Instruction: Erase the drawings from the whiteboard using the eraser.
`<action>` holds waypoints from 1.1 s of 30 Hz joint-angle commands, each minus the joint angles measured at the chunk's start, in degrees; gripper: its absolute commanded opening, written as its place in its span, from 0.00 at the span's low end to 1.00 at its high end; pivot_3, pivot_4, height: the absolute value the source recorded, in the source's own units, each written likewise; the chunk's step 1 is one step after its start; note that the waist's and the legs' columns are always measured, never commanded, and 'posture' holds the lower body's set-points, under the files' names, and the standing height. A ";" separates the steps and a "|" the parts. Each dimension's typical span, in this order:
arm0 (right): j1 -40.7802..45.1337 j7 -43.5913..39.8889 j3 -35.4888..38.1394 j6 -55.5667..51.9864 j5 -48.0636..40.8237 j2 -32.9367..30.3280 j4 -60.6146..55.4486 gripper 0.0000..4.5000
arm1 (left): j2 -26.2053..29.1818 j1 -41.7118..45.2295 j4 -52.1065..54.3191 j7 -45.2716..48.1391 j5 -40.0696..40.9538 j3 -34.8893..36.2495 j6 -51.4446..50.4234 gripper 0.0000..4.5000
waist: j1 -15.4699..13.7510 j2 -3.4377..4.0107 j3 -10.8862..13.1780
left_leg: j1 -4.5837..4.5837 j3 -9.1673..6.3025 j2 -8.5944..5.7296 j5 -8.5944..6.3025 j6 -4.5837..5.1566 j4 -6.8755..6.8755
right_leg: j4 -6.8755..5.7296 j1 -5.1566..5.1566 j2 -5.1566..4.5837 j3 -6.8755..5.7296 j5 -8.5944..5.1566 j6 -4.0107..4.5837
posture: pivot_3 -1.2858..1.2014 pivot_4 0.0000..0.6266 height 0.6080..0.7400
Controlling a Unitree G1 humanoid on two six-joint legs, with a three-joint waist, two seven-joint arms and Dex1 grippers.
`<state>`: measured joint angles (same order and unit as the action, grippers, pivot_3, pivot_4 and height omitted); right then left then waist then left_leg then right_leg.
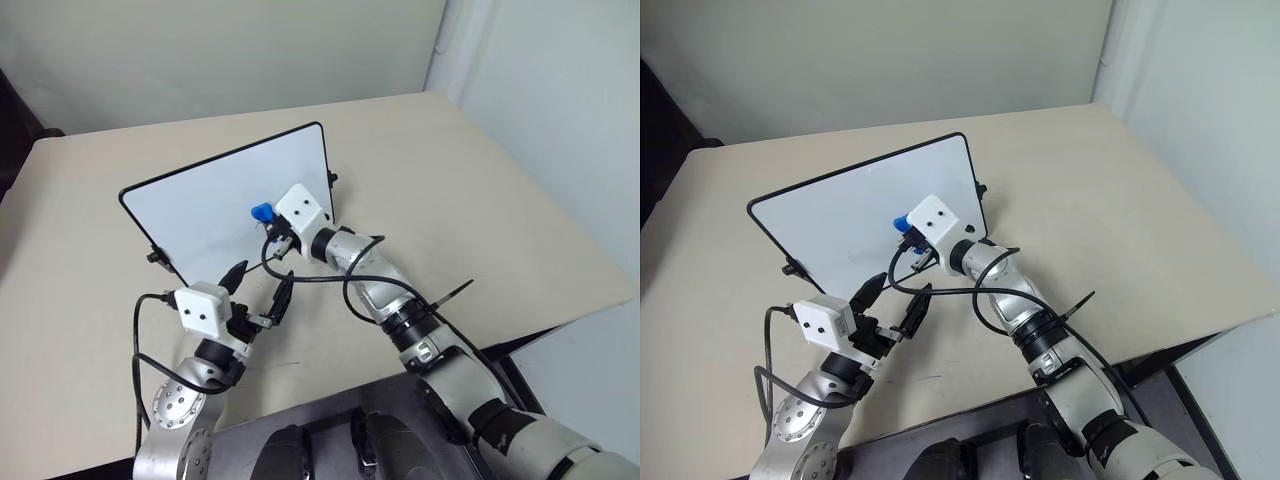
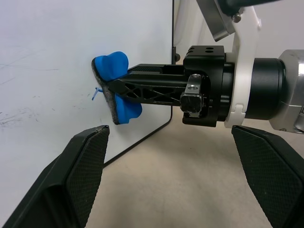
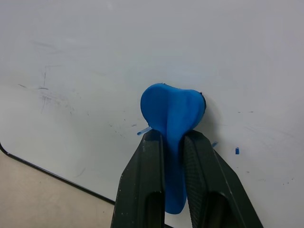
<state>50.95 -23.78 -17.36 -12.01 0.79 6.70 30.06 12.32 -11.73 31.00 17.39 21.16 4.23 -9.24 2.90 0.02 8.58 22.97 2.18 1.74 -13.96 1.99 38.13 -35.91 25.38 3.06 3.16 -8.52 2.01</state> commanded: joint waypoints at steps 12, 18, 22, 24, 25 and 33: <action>7.80 10.51 7.06 2.45 0.62 0.51 9.34 0.13 | 0.49 1.11 1.24 0.55 0.51 0.27 0.45 1.00 | -0.20 -0.15 0.09 | -0.04 -0.01 0.00 -0.32 -0.68 0.02 | 0.03 -0.01 0.00 0.04 0.10 0.08 | 0.52 0.24 1.00; 5.48 6.64 4.37 1.80 1.20 1.92 6.80 0.13 | 0.39 1.04 1.44 0.44 0.27 0.00 0.47 1.00 | -0.15 -0.17 0.08 | -0.05 -0.01 0.00 -0.15 -0.53 0.08 | 0.04 0.01 -0.01 0.04 0.14 0.02 | 0.52 0.24 1.00; 3.48 2.37 1.15 0.68 1.60 3.08 4.47 0.13 | 0.34 0.72 1.81 0.26 0.08 -0.13 0.45 1.00 | 0.10 -0.18 0.06 | -0.16 -0.01 -0.01 0.17 0.00 0.13 | 0.03 0.06 0.00 0.01 0.25 -0.08 | 0.52 0.24 1.00; 2.87 1.17 -0.10 0.70 1.78 3.45 3.93 0.13 | 0.31 0.59 1.95 0.14 -0.05 -0.18 0.46 1.00 | 0.23 -0.19 0.06 | -0.24 -0.01 -0.01 0.05 -0.15 0.14 | 0.03 0.11 0.00 -0.02 0.33 -0.19 | 0.52 0.24 1.00; 2.71 0.42 -0.81 0.79 1.81 3.73 3.84 0.13 | 0.29 0.54 2.04 0.04 -0.18 -0.23 0.46 1.00 | 0.27 -0.19 0.06 | -0.26 0.00 -0.01 -0.05 -0.20 0.13 | 0.03 0.16 0.00 -0.03 0.35 -0.22 | 0.52 0.24 1.00; 2.81 -1.76 -3.48 1.85 1.55 5.45 3.82 0.13 | 0.16 -0.20 2.99 -0.49 -0.65 -0.57 0.56 1.00 | 0.33 -0.19 0.06 | -0.27 -0.01 0.02 -0.21 -0.32 -0.03 | 0.01 0.37 0.03 -0.06 0.28 -0.12 | 0.52 0.24 1.00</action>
<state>53.75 -24.43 -19.70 -11.32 2.42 7.19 35.52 12.52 -11.74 31.20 17.12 20.77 3.84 -9.24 3.22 -0.17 8.64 22.71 2.17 1.75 -14.17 1.68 38.12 -35.90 25.75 3.08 3.10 -8.24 1.90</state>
